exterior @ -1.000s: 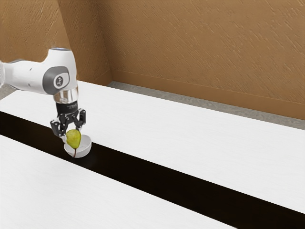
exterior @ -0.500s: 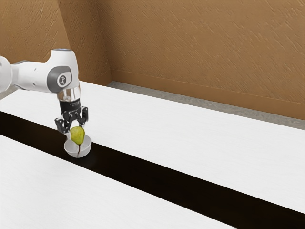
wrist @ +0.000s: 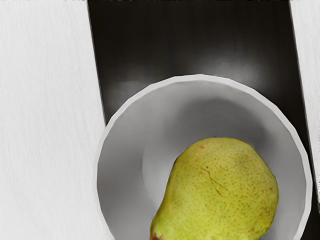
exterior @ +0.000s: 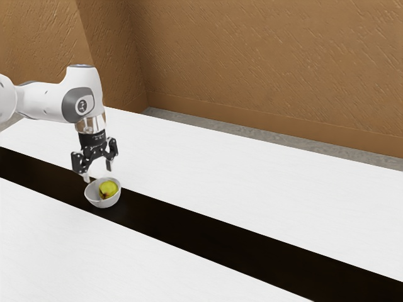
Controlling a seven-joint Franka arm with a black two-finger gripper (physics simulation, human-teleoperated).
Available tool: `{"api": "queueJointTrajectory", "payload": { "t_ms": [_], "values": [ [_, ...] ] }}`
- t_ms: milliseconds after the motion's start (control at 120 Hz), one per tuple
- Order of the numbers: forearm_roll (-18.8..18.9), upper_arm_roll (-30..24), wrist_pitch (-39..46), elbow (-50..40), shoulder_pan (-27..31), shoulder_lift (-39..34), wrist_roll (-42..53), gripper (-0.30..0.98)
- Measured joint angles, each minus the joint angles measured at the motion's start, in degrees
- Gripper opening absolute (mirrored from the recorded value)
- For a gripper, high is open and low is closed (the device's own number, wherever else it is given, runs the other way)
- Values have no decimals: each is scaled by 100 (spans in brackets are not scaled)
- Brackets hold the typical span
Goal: Place the pear in the bowl.
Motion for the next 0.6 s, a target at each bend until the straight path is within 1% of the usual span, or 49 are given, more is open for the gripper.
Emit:
{"api": "queueJointTrajectory", "payload": {
  "t_ms": [133, 167, 250, 367, 467, 500, 517, 533, 600],
  "values": [
    [-5, -25, 1, -23, -6, -56, 6, 65],
    [-6, -66, -7, -76, -12, -163, 11, 66],
    [-38, -370, -100, -161, 7, -588, 181, 67],
    [-68, -711, -258, -101, 75, -1076, 789, 68],
    [-119, -1017, -733, 477, 22, -1371, 1595, 68],
    [-146, -866, -886, 585, -254, -1576, 1860, 68],
    [-158, -683, -968, 622, -507, -1676, 1987, 68],
    [-177, -477, -1052, 677, -791, -1752, 2111, 68],
    [-269, 620, -1370, 940, -2213, -1978, 2575, 68]
  ]
}}
